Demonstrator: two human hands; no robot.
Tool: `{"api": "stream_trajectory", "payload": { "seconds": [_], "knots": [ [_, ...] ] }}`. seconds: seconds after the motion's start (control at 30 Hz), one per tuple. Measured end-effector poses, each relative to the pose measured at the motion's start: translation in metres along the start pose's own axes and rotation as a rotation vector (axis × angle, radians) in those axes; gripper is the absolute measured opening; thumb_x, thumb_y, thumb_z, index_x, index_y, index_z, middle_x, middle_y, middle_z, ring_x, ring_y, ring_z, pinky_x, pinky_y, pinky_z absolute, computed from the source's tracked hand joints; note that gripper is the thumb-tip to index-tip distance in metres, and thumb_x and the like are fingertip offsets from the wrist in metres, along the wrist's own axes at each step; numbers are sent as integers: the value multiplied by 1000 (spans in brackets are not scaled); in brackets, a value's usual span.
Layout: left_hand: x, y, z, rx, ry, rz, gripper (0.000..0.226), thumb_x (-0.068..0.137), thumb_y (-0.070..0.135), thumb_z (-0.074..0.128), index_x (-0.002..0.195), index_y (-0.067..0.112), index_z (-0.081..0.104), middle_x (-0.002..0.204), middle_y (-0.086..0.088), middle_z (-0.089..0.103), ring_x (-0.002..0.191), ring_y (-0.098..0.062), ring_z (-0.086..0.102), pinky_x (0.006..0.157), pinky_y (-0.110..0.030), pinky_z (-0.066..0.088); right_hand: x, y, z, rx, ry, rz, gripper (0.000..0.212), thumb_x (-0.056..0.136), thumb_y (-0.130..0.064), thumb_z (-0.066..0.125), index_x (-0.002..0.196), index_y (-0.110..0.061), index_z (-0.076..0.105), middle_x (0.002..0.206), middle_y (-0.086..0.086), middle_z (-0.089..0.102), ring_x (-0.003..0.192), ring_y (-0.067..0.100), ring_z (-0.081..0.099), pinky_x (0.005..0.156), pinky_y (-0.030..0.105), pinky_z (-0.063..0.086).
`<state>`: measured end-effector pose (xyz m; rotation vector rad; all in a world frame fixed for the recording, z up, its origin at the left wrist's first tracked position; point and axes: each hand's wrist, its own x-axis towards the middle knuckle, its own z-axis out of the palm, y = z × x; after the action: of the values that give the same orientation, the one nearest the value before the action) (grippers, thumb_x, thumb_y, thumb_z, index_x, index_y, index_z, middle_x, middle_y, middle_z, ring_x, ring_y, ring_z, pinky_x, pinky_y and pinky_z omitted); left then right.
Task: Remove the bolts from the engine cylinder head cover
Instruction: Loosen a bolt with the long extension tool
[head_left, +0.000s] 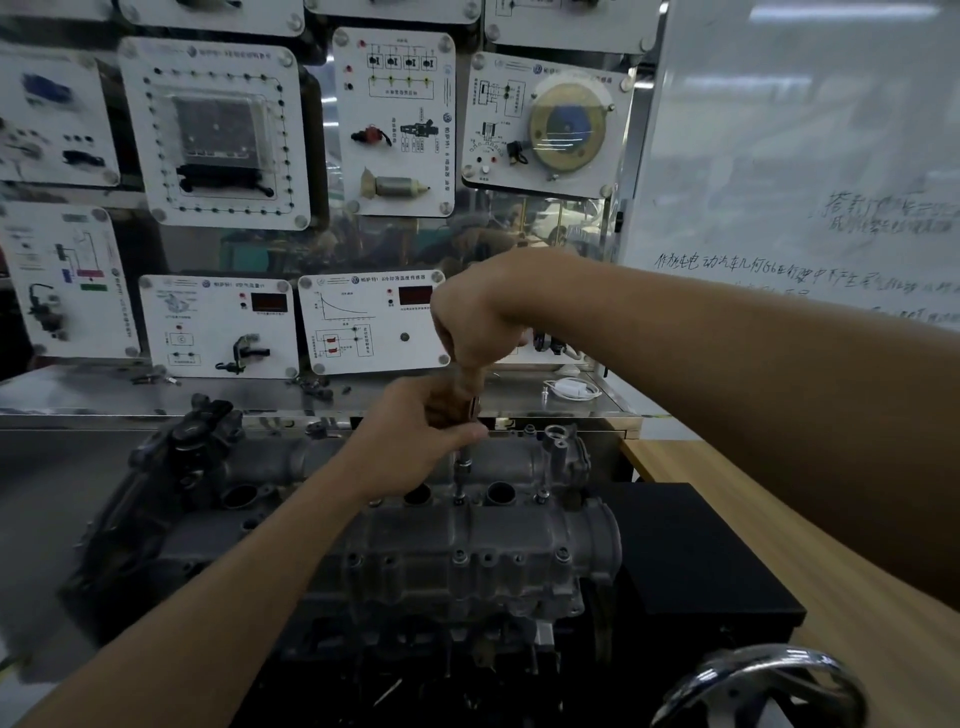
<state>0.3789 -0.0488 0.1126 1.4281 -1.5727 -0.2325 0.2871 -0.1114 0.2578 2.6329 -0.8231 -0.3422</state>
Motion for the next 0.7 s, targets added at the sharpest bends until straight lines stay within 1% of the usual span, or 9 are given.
{"api": "stream_trajectory", "payload": {
  "seconds": [0.07, 0.13, 0.27, 0.33, 0.47, 0.53, 0.6, 0.63, 0.7],
  "knots": [
    [2, 2, 5, 208, 157, 21, 35, 71, 45, 84, 75, 27, 54, 62, 6, 57, 57, -1, 53, 54, -13, 43, 1, 1, 0, 12, -9, 25, 43, 89, -53, 64, 72, -14, 67, 49, -4, 63, 34, 8, 52, 45, 23, 43],
    [1, 5, 7, 252, 179, 4, 42, 70, 56, 79, 84, 29, 50, 72, 8, 57, 62, -5, 53, 53, -15, 41, 0, 0, -2, -33, -20, 20, 46, 93, -50, 58, 62, -16, 63, 42, -5, 54, 28, 9, 43, 45, 23, 40],
    [2, 3, -6, 38, -120, -5, 21, 89, 27, 70, 106, 33, 58, 101, 10, 71, 93, 1, 67, 85, -25, 54, -2, -1, -5, -90, -25, -31, 29, 84, -41, 74, 81, -13, 71, 62, 1, 69, 49, 13, 60, 48, 23, 46],
    [5, 4, -5, 129, -68, 20, 9, 87, 26, 74, 91, 23, 66, 84, 6, 74, 79, -5, 70, 81, -36, 58, -1, -3, -5, -67, 7, -25, 33, 84, -43, 73, 75, -12, 68, 49, -2, 66, 51, 15, 60, 55, 28, 47],
    [9, 11, 7, 362, 226, 9, 50, 69, 61, 77, 60, 19, 52, 50, 6, 54, 47, -7, 50, 51, -26, 44, -1, -8, -7, -83, -12, 10, 43, 95, -39, 55, 60, -16, 64, 40, -5, 56, 30, 9, 48, 52, 28, 44],
    [8, 10, 3, 159, 129, -67, 39, 74, 59, 74, 77, 22, 60, 68, 9, 66, 62, -1, 62, 63, -26, 54, -3, -5, -8, -91, -41, 0, 39, 96, -34, 56, 65, -14, 67, 46, -3, 60, 37, 10, 51, 56, 29, 46],
    [5, 8, -6, -43, -131, -89, 30, 88, 37, 71, 113, 25, 62, 105, 10, 72, 96, -1, 69, 91, -30, 56, -5, -2, -7, -56, -58, -15, 21, 92, -30, 65, 90, -10, 73, 77, 3, 73, 64, 16, 63, 66, 32, 51],
    [4, 8, -9, -65, -209, -57, 30, 91, 24, 68, 121, 23, 60, 111, 8, 72, 102, -3, 68, 95, -29, 55, -6, -1, -6, -48, -55, -27, 25, 88, -30, 70, 103, -11, 73, 96, 6, 75, 80, 21, 67, 72, 32, 53],
    [3, 9, -10, 28, -171, -4, 17, 90, 18, 71, 106, 17, 68, 94, 5, 76, 87, -5, 72, 84, -28, 59, -5, -3, -6, -33, -28, -44, 36, 85, -40, 72, 108, -12, 72, 101, 7, 75, 90, 22, 71, 73, 31, 54]
  ]
}}
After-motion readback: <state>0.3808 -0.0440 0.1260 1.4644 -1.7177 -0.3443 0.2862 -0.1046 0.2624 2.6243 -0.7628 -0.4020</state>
